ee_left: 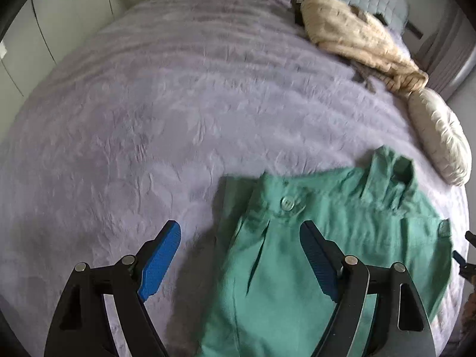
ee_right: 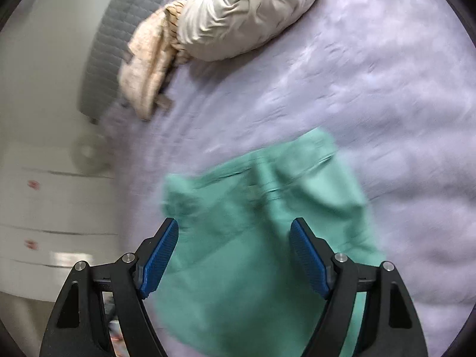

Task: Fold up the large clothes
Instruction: 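Fold the held hem over toward the collar with both tools and open them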

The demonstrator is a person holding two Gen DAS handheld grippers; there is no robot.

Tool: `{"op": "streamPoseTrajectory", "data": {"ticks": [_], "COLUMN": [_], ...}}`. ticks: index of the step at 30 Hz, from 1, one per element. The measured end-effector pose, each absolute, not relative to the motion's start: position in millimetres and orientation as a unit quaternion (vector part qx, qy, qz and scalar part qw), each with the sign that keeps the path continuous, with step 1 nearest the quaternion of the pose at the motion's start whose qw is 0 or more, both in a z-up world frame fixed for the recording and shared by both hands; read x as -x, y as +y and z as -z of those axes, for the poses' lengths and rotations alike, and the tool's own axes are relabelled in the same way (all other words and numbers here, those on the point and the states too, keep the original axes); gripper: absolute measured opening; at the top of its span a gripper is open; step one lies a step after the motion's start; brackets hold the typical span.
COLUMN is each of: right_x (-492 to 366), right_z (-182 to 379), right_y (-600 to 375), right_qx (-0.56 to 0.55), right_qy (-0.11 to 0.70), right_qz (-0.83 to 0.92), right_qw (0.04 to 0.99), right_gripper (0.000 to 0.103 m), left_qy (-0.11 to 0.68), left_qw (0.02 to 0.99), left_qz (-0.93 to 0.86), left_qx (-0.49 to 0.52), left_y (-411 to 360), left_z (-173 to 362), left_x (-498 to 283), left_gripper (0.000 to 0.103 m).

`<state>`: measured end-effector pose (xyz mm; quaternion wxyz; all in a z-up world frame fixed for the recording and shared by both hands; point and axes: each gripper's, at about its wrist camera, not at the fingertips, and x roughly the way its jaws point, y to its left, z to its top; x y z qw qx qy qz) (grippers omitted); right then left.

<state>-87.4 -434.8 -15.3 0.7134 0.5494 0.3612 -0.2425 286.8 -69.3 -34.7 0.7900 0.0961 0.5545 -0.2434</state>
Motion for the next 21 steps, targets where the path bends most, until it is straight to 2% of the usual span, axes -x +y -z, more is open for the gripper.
{"op": "streamPoseTrajectory", "data": {"ticks": [3, 4, 5, 6, 7, 12, 15, 18, 21], "right_x": [78.2, 71.6, 66.6, 60.1, 58.9, 64.9, 67.5, 78.3, 95.2], "right_z": [25.4, 31.2, 35.9, 42.4, 43.0, 15.8, 39.2, 60.1, 47.2], "right_y": [-430.6, -427.6, -425.1, -419.9, -417.1, -409.6, -419.9, -427.1, -427.8], "right_qx": [-0.506, -0.479, -0.461, -0.434, -0.422, -0.351, -0.347, -0.388, -0.410], "right_qy": [0.413, 0.440, 0.460, 0.488, 0.495, 0.475, 0.503, 0.496, 0.477], "right_qz": [0.263, 0.269, 0.270, 0.267, 0.267, 0.292, 0.305, 0.317, 0.343], "right_qw": [0.710, 0.710, 0.710, 0.709, 0.711, 0.752, 0.731, 0.709, 0.698], "right_gripper": [0.080, 0.072, 0.038, 0.012, 0.004, 0.004, 0.004, 0.011, 0.032], "left_qy": [0.573, 0.577, 0.579, 0.580, 0.579, 0.567, 0.581, 0.596, 0.587], "left_qw": [0.776, 0.773, 0.772, 0.770, 0.771, 0.776, 0.769, 0.760, 0.768], "left_qz": [0.242, 0.239, 0.239, 0.238, 0.240, 0.245, 0.223, 0.206, 0.203], "left_qx": [-0.101, -0.107, -0.111, -0.115, -0.118, -0.128, -0.144, -0.156, -0.156], "left_y": [-73.9, -77.2, -79.3, -81.5, -83.1, -85.5, -87.9, -83.4, -71.1], "left_z": [55.7, 63.3, 66.7, 69.9, 70.9, 72.1, 93.4, 108.6, 97.7], "left_x": [-279.4, -275.9, -273.0, -270.0, -266.9, -260.6, -261.9, -262.6, -262.6], "left_gripper": [0.083, 0.083, 0.083, 0.083, 0.083, 0.083, 0.083, 0.083, 0.083]}}
